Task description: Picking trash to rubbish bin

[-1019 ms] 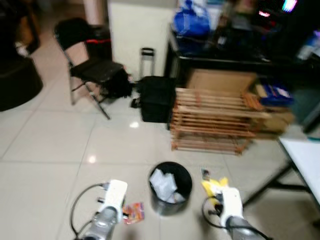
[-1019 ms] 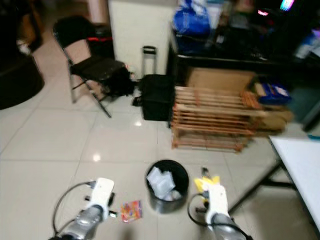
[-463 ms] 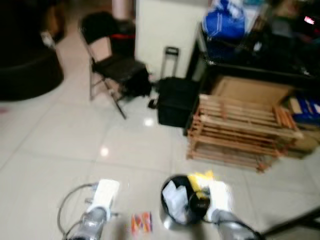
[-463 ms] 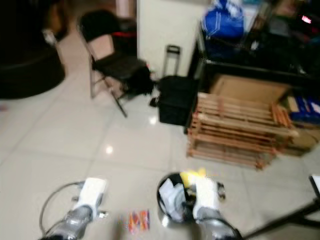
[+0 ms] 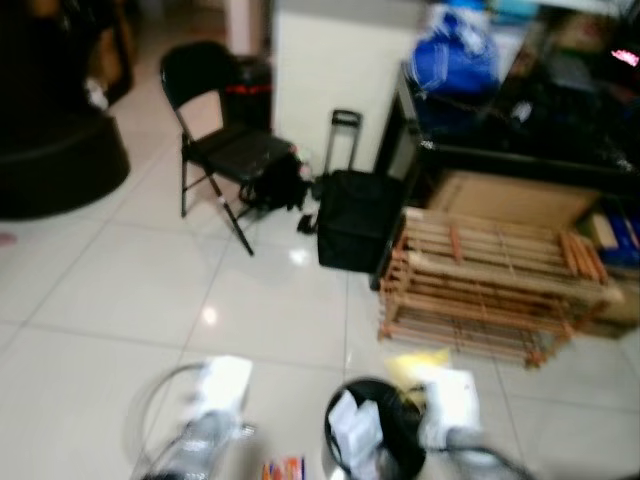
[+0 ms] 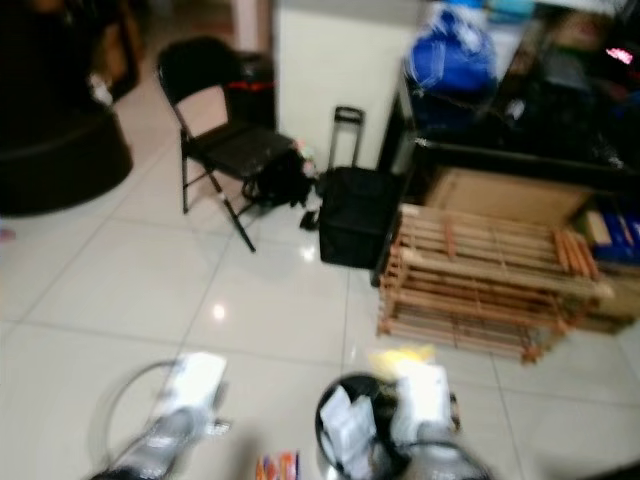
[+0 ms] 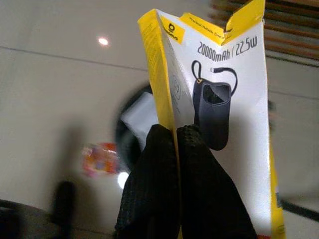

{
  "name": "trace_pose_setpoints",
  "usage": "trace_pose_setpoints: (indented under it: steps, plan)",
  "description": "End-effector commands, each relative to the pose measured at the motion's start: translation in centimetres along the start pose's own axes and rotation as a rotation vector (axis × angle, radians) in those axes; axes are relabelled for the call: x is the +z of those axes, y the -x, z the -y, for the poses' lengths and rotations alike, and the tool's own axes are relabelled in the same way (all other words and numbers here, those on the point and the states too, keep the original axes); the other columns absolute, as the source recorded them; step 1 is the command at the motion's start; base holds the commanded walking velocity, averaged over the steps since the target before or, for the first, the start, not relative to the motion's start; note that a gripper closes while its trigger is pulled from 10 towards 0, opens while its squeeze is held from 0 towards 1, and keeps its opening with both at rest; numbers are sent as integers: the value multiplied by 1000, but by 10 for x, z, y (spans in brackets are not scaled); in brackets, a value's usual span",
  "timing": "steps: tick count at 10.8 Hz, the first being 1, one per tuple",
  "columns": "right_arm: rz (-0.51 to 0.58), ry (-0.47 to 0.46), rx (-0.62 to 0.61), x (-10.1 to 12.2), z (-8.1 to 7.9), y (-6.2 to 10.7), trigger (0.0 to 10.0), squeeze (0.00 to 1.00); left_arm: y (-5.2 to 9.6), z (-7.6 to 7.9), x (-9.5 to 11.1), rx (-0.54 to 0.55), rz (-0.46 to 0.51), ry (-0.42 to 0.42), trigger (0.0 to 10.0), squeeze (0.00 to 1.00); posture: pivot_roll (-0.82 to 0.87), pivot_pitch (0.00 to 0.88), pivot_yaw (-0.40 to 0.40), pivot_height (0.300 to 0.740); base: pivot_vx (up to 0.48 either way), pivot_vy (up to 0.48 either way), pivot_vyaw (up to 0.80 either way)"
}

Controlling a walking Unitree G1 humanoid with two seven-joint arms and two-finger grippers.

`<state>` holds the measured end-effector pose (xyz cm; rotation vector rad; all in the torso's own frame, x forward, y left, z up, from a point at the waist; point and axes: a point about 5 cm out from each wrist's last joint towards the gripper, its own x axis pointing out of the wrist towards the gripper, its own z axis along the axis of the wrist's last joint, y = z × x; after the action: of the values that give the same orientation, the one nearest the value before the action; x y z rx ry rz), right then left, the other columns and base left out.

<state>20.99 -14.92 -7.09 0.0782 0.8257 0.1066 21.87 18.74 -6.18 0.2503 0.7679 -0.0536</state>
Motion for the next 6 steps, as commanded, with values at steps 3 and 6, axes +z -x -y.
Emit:
trace_pose_setpoints:
  steps: [3, 6]
  plan:
    - [-1, 16, -48, 0, 19, 3, 10000, 0, -2, 17, 10, -57, 32, -1, 10000, 0, 49, 0, -72, 740, 0, 0, 0]
    - [-8, 30, -50, 0, 19, 3, 10000, 0, -2, 20, 8, -71, 23, -8, 10000, 0, 52, 0, -73, 740, 0, 0, 0]
